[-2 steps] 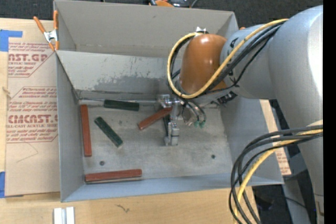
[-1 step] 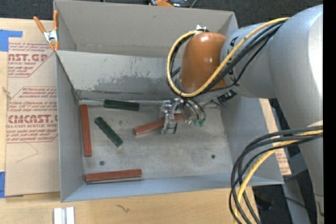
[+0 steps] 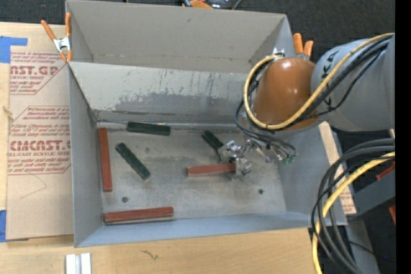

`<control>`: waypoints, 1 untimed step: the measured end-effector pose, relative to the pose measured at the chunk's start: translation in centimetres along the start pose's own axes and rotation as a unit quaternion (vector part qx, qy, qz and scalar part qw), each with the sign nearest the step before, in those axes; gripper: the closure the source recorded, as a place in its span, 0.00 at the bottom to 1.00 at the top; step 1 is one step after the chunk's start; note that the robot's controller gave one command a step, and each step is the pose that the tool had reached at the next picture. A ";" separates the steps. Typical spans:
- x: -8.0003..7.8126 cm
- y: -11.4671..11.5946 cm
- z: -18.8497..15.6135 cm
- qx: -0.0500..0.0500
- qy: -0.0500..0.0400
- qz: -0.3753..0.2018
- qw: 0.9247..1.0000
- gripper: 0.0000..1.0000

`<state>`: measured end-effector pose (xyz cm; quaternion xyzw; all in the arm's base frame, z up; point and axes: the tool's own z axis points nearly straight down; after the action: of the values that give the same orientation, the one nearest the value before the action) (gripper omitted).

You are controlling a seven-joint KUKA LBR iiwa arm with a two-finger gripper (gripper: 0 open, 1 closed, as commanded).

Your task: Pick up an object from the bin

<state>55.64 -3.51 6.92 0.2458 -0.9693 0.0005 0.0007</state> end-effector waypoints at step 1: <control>0.4 -1.1 -1.0 0.000 -0.002 -0.405 0.914 1.00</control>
Offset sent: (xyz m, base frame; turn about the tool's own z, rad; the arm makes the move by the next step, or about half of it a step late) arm 0.0021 -0.0128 0.0107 -0.8352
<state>55.85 -4.67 7.94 0.6177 -0.7864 -0.0005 -0.0010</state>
